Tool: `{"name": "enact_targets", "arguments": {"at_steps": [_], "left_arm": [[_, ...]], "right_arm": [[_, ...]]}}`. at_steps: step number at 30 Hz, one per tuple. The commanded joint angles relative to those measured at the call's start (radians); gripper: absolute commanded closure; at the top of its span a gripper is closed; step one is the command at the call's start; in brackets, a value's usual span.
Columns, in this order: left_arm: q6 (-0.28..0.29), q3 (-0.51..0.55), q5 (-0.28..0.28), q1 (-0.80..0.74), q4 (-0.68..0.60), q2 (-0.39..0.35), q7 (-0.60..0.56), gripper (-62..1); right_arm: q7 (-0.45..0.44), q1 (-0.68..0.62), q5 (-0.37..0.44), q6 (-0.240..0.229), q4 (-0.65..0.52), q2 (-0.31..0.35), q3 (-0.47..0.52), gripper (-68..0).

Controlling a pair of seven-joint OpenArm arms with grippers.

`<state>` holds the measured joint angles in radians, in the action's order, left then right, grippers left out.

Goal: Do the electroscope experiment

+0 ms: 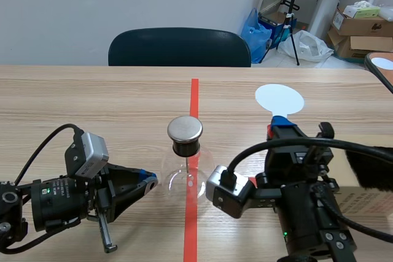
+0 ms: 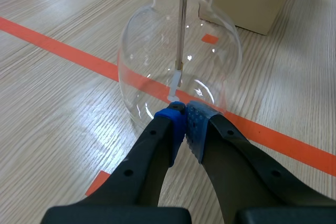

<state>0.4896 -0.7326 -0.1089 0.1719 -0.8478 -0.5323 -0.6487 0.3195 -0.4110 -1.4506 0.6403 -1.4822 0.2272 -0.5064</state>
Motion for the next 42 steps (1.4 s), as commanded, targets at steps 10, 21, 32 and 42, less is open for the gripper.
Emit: {"name": "enact_targets", "arguments": {"at_steps": [10,21,32,42], "left_arm": [[-0.002,0.002,-0.01,0.002,-0.017,-0.001,-0.033,-3.4],[-0.002,0.002,-0.01,0.002,-0.017,-0.001,-0.033,-3.4],[-0.002,0.002,-0.01,0.002,-0.017,-0.001,-0.033,-3.4],[-0.002,0.002,-0.01,0.002,-0.017,0.0,-0.034,-3.4]], "right_arm": [[0.132,0.009,-0.001,0.014,-0.024,0.008,-0.003,-1.8],[0.07,0.009,-0.004,0.014,-0.024,0.008,-0.003,-1.8],[-0.272,0.009,-0.004,0.014,-0.024,0.008,-0.003,-1.8],[-0.51,0.009,-0.004,0.014,-0.024,0.008,-0.003,-1.8]]}}
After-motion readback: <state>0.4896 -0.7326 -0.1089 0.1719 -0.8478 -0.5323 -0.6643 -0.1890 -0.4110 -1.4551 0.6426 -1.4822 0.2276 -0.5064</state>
